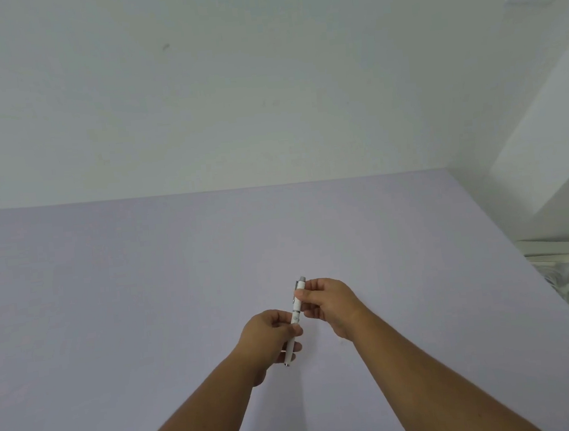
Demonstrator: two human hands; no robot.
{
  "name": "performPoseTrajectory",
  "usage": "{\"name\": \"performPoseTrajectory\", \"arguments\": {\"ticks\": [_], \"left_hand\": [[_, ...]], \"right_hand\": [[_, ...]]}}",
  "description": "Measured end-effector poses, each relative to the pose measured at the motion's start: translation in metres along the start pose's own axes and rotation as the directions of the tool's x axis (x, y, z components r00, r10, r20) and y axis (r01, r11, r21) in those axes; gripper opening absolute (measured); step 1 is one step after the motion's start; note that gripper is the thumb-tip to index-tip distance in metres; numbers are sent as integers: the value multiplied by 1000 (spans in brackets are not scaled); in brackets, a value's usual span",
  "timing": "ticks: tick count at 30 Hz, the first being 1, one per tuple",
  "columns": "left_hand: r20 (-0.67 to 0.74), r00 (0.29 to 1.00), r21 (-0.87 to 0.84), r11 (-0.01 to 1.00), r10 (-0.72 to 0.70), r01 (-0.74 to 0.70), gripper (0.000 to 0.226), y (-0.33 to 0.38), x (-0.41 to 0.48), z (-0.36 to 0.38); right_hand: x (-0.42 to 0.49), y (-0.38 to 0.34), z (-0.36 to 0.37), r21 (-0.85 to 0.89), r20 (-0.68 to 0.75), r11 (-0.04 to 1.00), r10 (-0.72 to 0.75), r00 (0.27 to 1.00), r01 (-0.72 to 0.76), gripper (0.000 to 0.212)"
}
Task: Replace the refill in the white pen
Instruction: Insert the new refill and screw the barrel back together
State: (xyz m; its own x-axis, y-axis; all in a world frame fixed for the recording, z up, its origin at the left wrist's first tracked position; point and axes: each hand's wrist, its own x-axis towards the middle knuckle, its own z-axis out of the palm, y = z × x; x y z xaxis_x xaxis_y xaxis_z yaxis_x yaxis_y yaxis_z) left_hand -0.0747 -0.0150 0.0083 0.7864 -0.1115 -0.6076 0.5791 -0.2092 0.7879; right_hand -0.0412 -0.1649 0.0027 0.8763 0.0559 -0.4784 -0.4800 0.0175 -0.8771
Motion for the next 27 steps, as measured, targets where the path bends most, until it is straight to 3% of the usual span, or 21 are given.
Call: {"name": "performPoseTrajectory", "arguments": {"ticks": [10, 13, 16, 19, 22, 27], "left_hand": [[-23, 1000, -5, 1000, -6, 6, 16, -2, 8, -2], [-35, 998, -32, 998, -46, 45, 13, -4, 13, -2], [-56, 995, -53, 995, -86, 83, 8, -10, 25, 0], [-127, 988, -26, 996, -93, 91, 4, -20, 39, 4], [-194, 978, 39, 996, -76, 85, 10, -28, 51, 8], [-251, 966, 105, 990, -63, 92, 19, -38, 64, 14]], "right_hand": [[6, 3, 3, 3, -22, 1000, -5, 1000, 5, 4], [12, 6, 0, -27, -143, 1000, 6, 990, -9, 16], [21, 12, -13, -272, -345, 962, -62, 937, -37, 17], [24, 26, -25, -583, -414, 795, -111, 904, -169, 22], [25, 40, -26, -664, -405, 711, -82, 911, -231, 20], [28, 57, -19, -688, -404, 681, -74, 912, -250, 21]]}}
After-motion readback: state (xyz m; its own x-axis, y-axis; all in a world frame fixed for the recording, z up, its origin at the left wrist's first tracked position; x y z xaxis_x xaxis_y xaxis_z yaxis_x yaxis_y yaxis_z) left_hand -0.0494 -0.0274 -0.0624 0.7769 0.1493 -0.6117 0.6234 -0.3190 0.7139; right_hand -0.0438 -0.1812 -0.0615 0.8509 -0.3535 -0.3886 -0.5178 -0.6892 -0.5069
